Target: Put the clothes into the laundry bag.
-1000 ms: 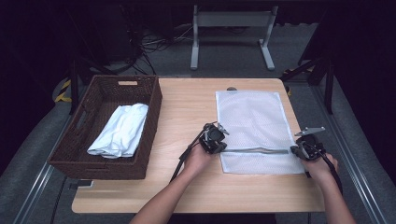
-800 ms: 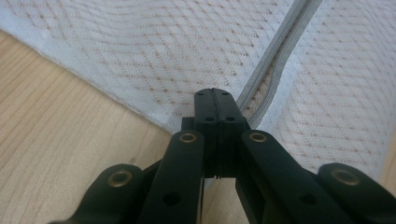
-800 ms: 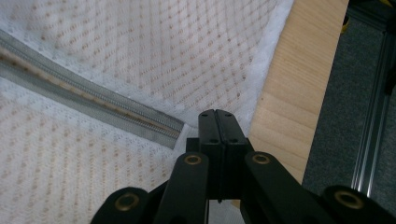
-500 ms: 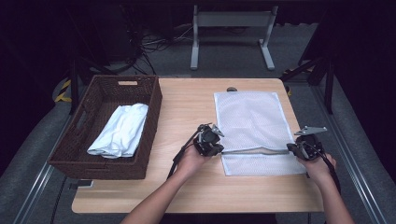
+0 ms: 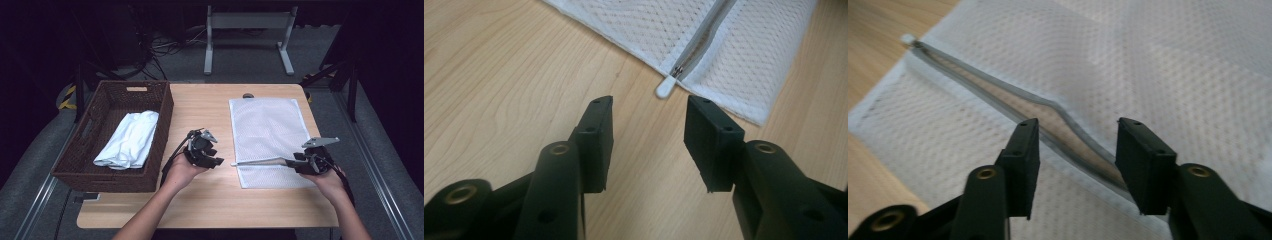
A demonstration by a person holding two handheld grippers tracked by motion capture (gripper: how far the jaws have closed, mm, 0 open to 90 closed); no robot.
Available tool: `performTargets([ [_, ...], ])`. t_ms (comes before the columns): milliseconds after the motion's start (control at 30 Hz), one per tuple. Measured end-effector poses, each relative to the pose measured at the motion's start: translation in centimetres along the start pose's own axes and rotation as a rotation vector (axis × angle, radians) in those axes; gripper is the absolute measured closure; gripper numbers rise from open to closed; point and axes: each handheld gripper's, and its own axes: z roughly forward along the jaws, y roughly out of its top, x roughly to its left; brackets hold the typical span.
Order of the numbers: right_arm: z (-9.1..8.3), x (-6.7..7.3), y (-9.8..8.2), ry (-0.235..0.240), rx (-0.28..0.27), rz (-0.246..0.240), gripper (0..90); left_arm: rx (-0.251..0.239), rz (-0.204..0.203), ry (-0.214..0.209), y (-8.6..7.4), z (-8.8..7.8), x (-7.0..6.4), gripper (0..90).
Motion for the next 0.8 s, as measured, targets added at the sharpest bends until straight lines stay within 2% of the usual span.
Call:
performTargets([
  [33,0.1,0.7,0.2,0.019,-0.004,-0.011,43.4,0.001,-0.002,0.001,-0.1,-0.3,0.0,51.5],
  [67,0.1,0.7,0.2,0.019,-0.004,-0.011,43.4,0.0,0.0,-0.001,-0.2,-0.6,-0.1,51.5],
  [100,0.3,1.6,0.3,0.041,-0.015,-0.035,38.6,-0.001,0.002,0.005,-0.4,-1.3,-0.4,49.1],
  [133,0.3,1.6,0.3,0.041,-0.015,-0.035,38.6,-0.001,0.002,0.005,-0.4,-1.3,-0.4,48.5],
  [200,0.5,2.6,0.3,0.061,-0.017,-0.053,34.6,-0.011,0.004,0.018,-0.3,-2.4,-0.5,48.0],
  [333,0.5,3.8,0.2,0.081,-0.032,-0.054,30.7,-0.022,-0.019,0.026,0.0,-4.2,-0.2,44.7],
  [367,0.6,4.3,0.0,0.088,-0.037,-0.053,28.3,-0.035,-0.034,0.024,0.0,-5.1,0.0,43.5],
  [533,1.0,5.3,-0.6,0.084,-0.023,-0.076,23.7,-0.05,-0.046,0.03,0.1,-6.6,0.5,39.6],
  [633,1.2,5.3,-0.8,0.081,-0.017,-0.084,22.7,-0.067,-0.065,0.042,0.2,-8.3,0.9,37.1],
  [667,1.2,5.3,-0.8,0.081,-0.017,-0.084,22.7,-0.067,-0.065,0.042,0.2,-8.3,0.9,36.1],
  [800,1.6,5.4,-0.7,0.085,-0.016,-0.122,22.8,-0.089,-0.08,0.051,0.2,-10.3,1.4,32.6],
])
